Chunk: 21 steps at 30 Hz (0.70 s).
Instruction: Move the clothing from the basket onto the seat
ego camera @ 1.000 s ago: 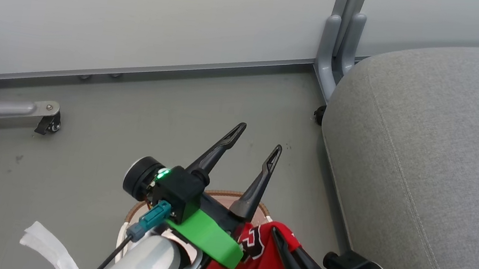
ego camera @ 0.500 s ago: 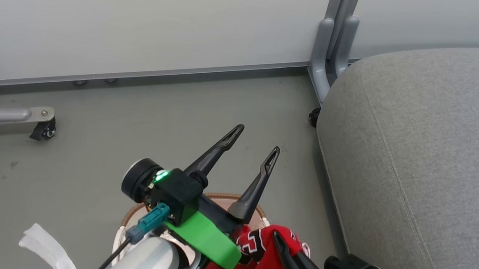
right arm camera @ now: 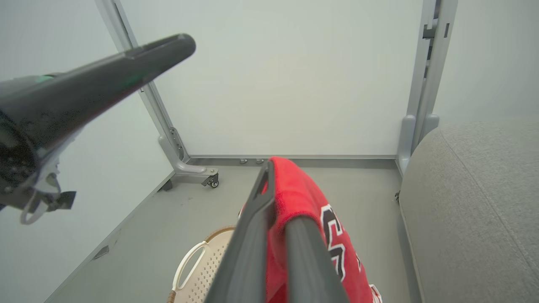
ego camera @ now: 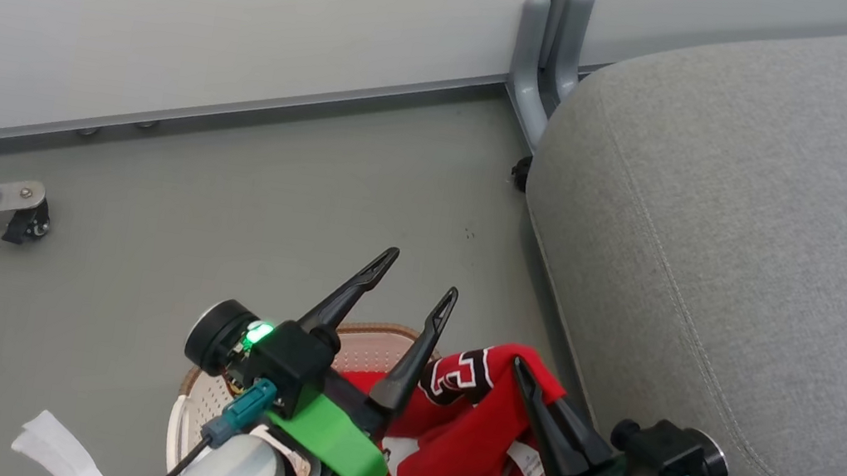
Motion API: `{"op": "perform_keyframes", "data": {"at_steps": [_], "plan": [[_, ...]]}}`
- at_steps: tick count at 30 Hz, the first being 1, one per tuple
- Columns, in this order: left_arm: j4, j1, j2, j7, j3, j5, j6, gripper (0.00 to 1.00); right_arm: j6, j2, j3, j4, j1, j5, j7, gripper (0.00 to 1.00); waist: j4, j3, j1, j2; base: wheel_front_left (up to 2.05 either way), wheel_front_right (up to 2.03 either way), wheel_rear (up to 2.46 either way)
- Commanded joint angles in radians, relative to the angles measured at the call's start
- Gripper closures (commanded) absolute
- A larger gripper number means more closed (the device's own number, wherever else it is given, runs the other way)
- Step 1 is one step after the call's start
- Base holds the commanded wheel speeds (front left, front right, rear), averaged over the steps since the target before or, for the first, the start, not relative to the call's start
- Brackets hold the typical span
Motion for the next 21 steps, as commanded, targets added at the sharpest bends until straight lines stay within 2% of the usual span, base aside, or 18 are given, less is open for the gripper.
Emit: {"op": "perform_keyframes", "data": {"at_steps": [1,5,14,21], "plan": [[0.004,0.016,0.015,-0.006,0.002,0.014,-0.009,0.00,0.000,-0.003,-0.016,-0.018,-0.007,-0.009,-0.005,1.00,-0.039,0.036,0.0000,0.0106,0.00,0.00,0.00],[-0.001,0.031,0.058,-0.008,0.016,0.029,-0.029,0.00,0.000,0.003,-0.049,-0.065,-0.002,-0.019,-0.005,1.00,-0.090,0.071,0.0000,0.0106,0.00,0.00,0.00],[-0.117,0.110,0.142,-0.008,0.087,0.028,-0.076,0.00,0.000,0.016,-0.119,-0.172,0.031,-0.039,-0.005,1.00,-0.223,0.139,0.0000,0.0106,0.00,0.00,0.00],[-0.151,0.153,0.190,-0.008,0.112,0.072,-0.083,0.00,0.000,0.029,-0.153,-0.242,0.051,-0.047,-0.005,1.00,-0.338,0.195,0.0000,0.0106,0.00,0.00,0.00]]}}
